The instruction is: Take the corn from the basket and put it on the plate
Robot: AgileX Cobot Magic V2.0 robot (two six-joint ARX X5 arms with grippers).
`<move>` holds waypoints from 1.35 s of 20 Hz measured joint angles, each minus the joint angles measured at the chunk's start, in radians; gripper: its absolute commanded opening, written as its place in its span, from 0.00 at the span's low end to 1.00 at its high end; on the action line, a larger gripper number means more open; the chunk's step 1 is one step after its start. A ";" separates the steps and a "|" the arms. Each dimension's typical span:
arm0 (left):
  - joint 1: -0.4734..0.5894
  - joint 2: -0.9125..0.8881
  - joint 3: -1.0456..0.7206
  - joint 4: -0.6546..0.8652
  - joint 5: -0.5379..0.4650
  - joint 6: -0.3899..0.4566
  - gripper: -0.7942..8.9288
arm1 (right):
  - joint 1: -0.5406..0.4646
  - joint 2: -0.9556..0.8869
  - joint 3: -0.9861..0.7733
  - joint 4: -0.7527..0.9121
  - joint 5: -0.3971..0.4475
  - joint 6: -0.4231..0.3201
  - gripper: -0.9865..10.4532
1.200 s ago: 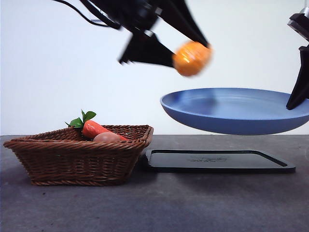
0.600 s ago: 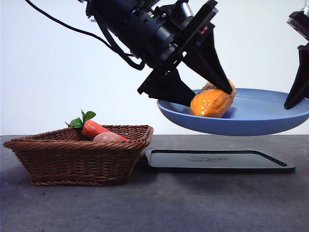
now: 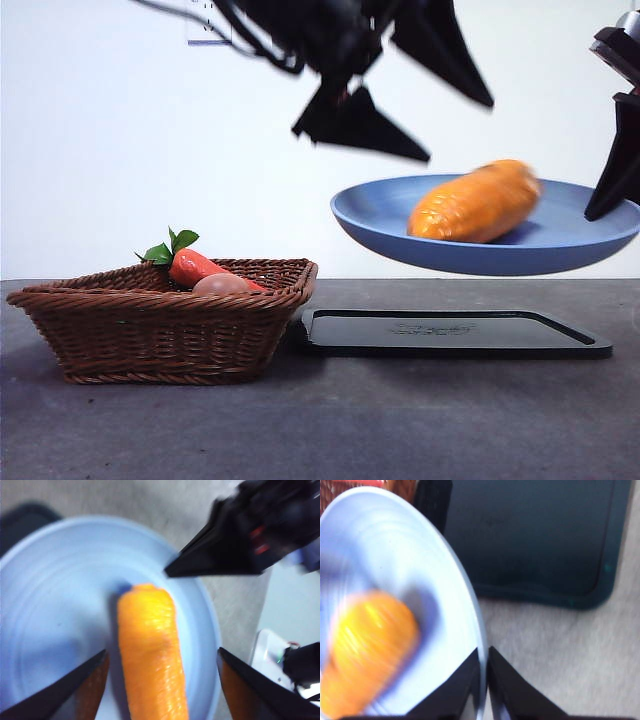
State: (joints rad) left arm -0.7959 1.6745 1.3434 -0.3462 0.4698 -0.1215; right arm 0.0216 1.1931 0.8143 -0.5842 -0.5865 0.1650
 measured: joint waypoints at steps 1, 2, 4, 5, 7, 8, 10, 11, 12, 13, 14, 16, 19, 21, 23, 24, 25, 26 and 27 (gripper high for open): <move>0.000 -0.014 0.016 -0.014 0.000 0.000 0.44 | 0.000 0.003 0.000 0.019 0.000 0.006 0.09; 0.000 -0.027 0.033 -0.029 0.000 0.000 0.44 | 0.000 0.015 0.000 0.043 -0.001 0.014 0.09; 0.000 -0.050 0.046 -0.044 0.004 0.000 0.44 | 0.000 0.063 0.000 0.082 -0.001 0.029 0.09; 0.000 -0.060 0.046 -0.052 0.010 0.000 0.44 | 0.000 0.087 0.000 0.101 -0.001 0.035 0.09; 0.000 -0.082 0.046 -0.063 0.035 0.000 0.44 | -0.001 0.151 0.009 0.141 0.000 0.047 0.09; 0.000 -0.094 0.046 -0.068 0.051 0.000 0.44 | -0.003 0.188 0.030 0.140 0.000 0.050 0.09; 0.000 -0.112 0.047 -0.075 0.058 0.000 0.44 | -0.010 0.272 0.106 0.143 0.000 0.051 0.09; 0.000 -0.114 0.047 -0.080 0.058 0.000 0.44 | -0.010 0.308 0.145 0.148 0.000 0.052 0.09; 0.000 -0.114 0.047 -0.090 0.058 0.000 0.44 | -0.010 0.349 0.191 0.148 0.005 0.053 0.09; 0.000 -0.114 0.047 -0.100 0.058 -0.001 0.44 | -0.010 0.386 0.233 0.145 0.013 0.053 0.09; 0.000 -0.114 0.047 -0.105 0.058 0.000 0.44 | -0.010 0.424 0.272 0.137 0.024 0.053 0.09; 0.000 -0.114 0.047 -0.107 0.058 0.000 0.44 | -0.011 0.501 0.336 0.124 0.029 0.053 0.09; 0.000 -0.114 0.047 -0.107 0.058 0.000 0.44 | -0.011 0.601 0.395 0.107 0.030 0.053 0.09; 0.000 -0.114 0.047 -0.107 0.058 0.000 0.44 | -0.011 0.644 0.403 0.106 0.031 0.053 0.09; 0.000 -0.114 0.047 -0.108 0.058 0.000 0.44 | -0.011 0.676 0.404 0.105 0.034 0.054 0.09; 0.000 -0.114 0.047 -0.107 0.058 0.000 0.44 | -0.011 0.684 0.404 0.105 0.035 0.057 0.09; 0.000 -0.114 0.047 -0.108 0.058 0.000 0.44 | -0.011 0.686 0.404 0.105 0.038 0.060 0.09; 0.000 -0.114 0.047 -0.108 0.058 0.000 0.44 | -0.011 0.686 0.405 0.106 0.037 0.061 0.09; 0.000 -0.114 0.047 -0.108 0.058 0.000 0.44 | -0.011 0.686 0.406 0.105 0.037 0.061 0.09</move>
State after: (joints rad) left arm -0.7959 1.5600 1.3903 -0.4538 0.5274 -0.1219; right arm 0.0101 1.8793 1.2205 -0.4797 -0.5491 0.2256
